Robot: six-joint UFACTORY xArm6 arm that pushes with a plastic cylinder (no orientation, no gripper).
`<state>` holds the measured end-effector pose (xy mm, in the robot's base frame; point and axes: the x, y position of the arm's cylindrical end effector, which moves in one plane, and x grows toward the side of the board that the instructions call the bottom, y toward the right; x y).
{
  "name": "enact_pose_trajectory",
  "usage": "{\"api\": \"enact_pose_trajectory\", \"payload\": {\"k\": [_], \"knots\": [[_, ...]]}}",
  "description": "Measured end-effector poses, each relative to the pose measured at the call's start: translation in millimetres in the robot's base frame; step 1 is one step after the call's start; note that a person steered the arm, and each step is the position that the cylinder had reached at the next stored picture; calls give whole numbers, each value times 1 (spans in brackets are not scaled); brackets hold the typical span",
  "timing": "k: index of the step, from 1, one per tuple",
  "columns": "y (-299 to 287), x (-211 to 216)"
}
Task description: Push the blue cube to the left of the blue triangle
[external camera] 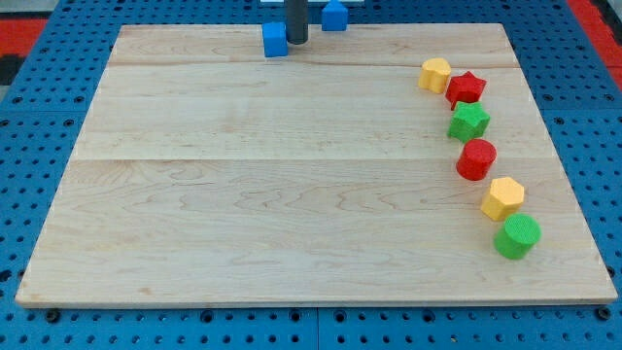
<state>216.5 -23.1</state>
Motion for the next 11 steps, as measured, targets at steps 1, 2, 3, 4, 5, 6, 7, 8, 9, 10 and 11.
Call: {"api": "enact_pose_trajectory", "payload": {"k": [1,2,3,4,5,6,7,8,9,10,11], "knots": [[-13,27],[-29,80],[-34,70],[-43,45],[-60,24],[-47,-6],[-43,-13],[-35,16],[-2,31],[-9,31],[-2,30]]}}
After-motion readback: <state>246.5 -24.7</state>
